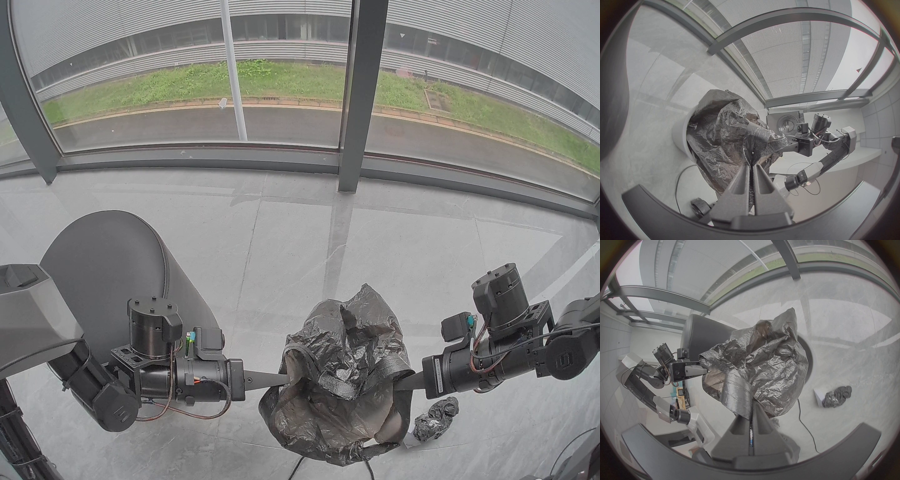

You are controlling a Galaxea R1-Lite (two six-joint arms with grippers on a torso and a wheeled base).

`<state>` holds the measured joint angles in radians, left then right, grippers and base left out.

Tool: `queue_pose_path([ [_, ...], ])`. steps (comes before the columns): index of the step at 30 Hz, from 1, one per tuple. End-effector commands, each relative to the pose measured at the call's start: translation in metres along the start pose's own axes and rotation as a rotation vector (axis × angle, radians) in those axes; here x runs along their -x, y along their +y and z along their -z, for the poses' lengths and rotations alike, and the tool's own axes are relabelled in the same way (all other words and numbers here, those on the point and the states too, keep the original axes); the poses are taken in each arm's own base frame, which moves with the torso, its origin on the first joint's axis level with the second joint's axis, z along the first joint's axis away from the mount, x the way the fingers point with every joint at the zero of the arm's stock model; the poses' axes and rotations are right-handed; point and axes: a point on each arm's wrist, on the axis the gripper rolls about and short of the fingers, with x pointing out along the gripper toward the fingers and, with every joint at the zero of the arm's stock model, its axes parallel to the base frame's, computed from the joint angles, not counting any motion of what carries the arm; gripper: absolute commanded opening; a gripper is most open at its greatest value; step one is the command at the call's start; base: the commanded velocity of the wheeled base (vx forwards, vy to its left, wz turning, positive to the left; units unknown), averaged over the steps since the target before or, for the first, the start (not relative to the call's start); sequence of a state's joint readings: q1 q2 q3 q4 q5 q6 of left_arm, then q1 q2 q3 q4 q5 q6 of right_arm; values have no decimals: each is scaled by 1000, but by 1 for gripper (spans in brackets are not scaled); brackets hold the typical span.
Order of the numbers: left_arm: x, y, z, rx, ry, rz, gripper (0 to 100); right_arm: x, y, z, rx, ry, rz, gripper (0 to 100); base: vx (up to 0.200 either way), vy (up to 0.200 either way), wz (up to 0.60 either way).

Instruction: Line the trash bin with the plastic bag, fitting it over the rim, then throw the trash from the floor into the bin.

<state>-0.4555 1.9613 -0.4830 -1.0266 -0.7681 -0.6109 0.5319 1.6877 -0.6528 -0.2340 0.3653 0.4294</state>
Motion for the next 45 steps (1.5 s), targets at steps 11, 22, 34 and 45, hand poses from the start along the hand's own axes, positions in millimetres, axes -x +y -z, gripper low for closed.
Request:
queue_pose_path([
  [11, -12, -12, 16, 151, 87, 48, 0, 2, 16, -29, -86, 210, 71, 0, 0, 0, 0],
  [22, 1, -19, 29, 152, 106, 45, 0, 27, 27, -10, -65, 212, 59, 0, 0, 0, 0],
  [34, -4, -15, 38, 89, 91, 11, 0, 26, 26, 7, -16, 154, 98, 0, -100, 0, 0],
  [45, -22, 15, 53, 11, 45, -6, 0, 12, 16, 13, -17, 143, 113, 0, 0, 0, 0],
])
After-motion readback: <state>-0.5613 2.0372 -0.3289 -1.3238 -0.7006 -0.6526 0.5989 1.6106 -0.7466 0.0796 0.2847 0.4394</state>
